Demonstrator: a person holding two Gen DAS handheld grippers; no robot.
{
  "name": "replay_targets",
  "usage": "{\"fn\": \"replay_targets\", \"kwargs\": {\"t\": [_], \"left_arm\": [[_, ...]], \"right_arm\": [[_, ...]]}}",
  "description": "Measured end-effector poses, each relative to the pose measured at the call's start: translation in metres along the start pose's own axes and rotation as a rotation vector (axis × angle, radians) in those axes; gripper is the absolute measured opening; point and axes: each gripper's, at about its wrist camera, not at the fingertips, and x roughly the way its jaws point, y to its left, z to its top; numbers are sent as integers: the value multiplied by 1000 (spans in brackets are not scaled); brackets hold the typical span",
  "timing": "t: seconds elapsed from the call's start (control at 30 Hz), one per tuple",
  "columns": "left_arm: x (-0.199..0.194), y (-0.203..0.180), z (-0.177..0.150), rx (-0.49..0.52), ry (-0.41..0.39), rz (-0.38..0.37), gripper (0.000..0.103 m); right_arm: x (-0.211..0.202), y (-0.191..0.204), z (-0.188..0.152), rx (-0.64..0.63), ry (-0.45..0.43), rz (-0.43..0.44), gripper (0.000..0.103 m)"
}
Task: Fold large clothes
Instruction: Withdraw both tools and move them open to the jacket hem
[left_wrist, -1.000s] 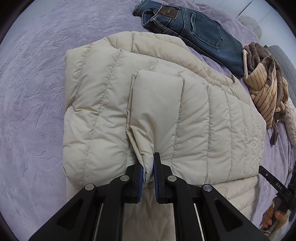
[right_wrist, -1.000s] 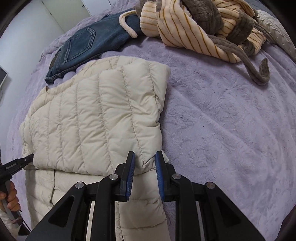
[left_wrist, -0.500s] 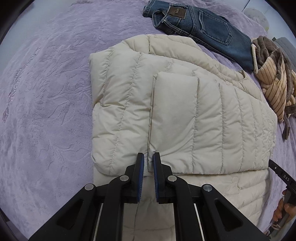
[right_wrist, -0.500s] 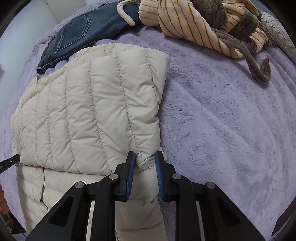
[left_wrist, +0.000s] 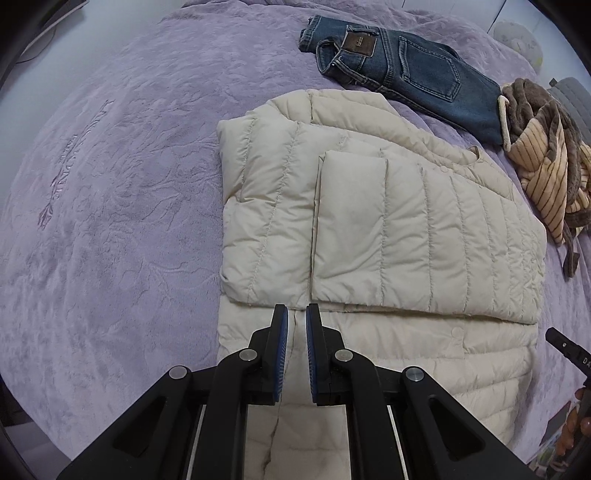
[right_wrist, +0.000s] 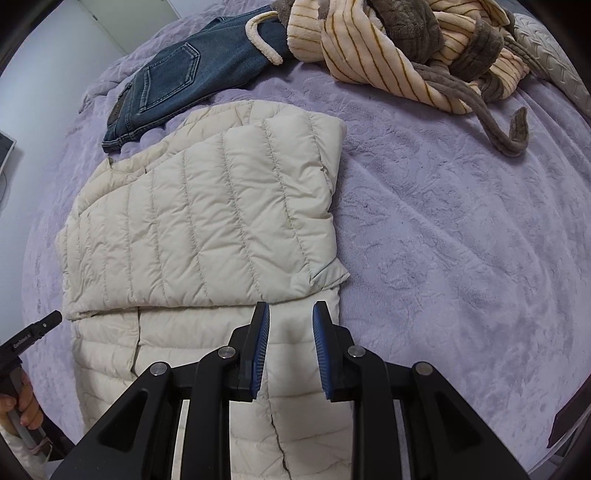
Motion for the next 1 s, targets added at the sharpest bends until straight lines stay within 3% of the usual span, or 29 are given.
{"fn": "replay_targets", "kwargs": {"t": [0.07, 0.13, 0.17, 0.3, 0.33, 0.37, 0.4, 0.43, 0.63, 0.77, 0.87, 1.0], "left_arm": [[-3, -4, -6, 13, 7, 9, 11], [-6, -9, -15, 27, 8, 21, 12], [-8, -10, -19, 35, 10, 22, 12], [-13, -10, -35, 36, 30, 17, 12], [-14, -10, -38, 33, 37, 16, 16], [-16, -10, -41, 28, 43, 16, 57], [-18, -9, -45, 16, 41, 25, 85], [-25, -9, -49, 3, 7, 43, 102], [-39, -16, -64, 16, -9, 59, 102], [-49, -16, -76, -1, -19, 76, 102], [-58, -15, -86, -16, -22, 92, 102], [-65, -12, -98, -26, -23, 114, 102]], "right_arm": [[-3, 1, -7, 7, 14, 14, 28], [-6, 2, -15, 16, 27, 30, 45], [-8, 3, -18, 20, 31, 37, 47], [-16, 5, -31, 24, 44, 63, 48], [-18, 5, -33, 27, 47, 70, 48], [-20, 5, -36, 29, 50, 76, 48], [-22, 4, -39, 31, 52, 82, 48], [-24, 4, -41, 32, 54, 86, 48], [-34, -2, -54, 23, 66, 107, 50], [-41, -5, -61, 5, 69, 121, 62], [-48, -7, -66, -7, 55, 153, 82], [-55, -5, -74, -16, 47, 183, 84]]}}
